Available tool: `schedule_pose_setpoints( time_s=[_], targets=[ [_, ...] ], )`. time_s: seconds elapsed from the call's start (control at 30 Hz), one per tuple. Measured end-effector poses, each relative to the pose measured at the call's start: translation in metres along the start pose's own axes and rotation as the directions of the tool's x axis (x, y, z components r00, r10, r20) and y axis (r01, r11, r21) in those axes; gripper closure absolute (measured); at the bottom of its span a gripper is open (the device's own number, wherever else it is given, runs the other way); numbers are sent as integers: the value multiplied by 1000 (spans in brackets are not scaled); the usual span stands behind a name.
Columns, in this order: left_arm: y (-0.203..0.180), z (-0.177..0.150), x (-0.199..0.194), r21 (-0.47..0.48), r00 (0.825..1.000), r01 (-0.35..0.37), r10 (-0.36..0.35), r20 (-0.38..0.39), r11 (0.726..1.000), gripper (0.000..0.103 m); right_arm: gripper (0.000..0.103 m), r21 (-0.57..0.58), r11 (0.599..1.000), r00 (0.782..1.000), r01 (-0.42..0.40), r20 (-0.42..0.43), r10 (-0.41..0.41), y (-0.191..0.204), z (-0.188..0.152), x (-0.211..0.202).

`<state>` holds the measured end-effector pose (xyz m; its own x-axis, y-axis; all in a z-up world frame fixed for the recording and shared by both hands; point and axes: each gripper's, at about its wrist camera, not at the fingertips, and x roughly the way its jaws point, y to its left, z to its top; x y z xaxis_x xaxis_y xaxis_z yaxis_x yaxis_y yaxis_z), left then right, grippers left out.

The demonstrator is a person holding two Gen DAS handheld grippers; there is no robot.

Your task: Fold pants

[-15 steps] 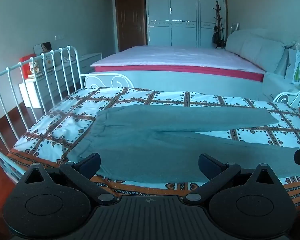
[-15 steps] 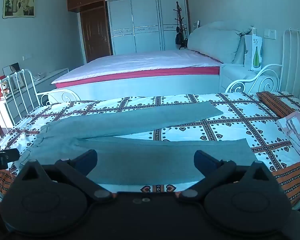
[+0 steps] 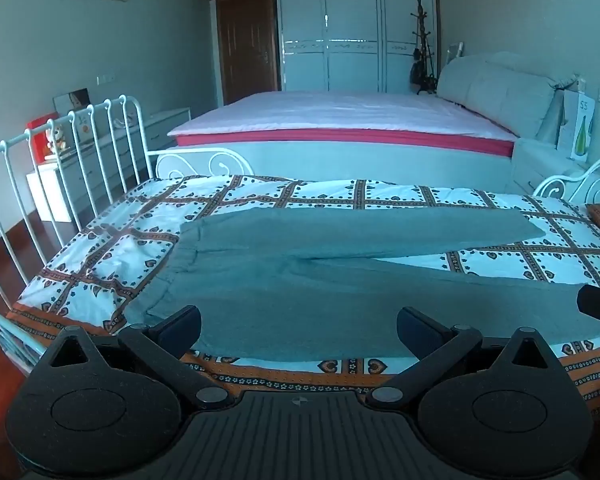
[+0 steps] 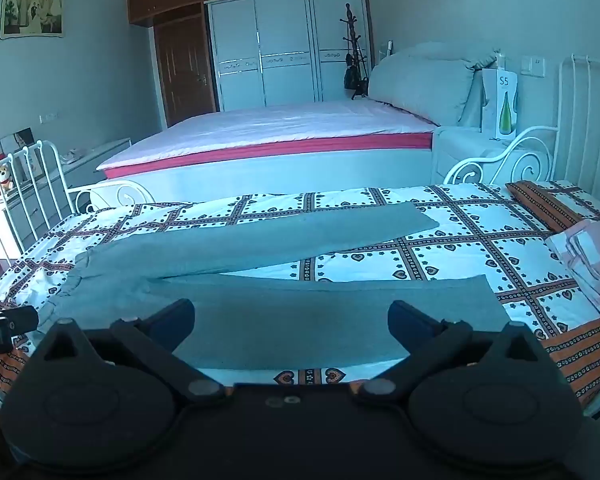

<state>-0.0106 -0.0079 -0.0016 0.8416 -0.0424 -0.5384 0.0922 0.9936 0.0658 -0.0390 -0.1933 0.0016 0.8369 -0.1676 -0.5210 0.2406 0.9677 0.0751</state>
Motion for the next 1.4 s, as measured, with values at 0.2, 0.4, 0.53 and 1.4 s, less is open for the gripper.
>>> schedule_pose_setpoints(
  time_s=[0.2,0.4,0.53,1.4],
  targets=[
    [-13,-2,-1,25,1000,18,-18,-6,1000,0,6,39,999,999,32,5,-32,-10,-1,-3],
    [-18,-4,-2,37,1000,21,-21,-7,999,0,6,50,998,999,32,0,-32,-12,-3,-3],
    [-18,-6,-3,30,1000,20,-20,-8,999,0,6,47,999,1000,29,-5,-29,-10,-3,-1],
    [-11,-5,5,15,999,20,-19,-46,1000,0,6,51,999,1000,7,-23,-6,-8,-6,2]
  ],
)
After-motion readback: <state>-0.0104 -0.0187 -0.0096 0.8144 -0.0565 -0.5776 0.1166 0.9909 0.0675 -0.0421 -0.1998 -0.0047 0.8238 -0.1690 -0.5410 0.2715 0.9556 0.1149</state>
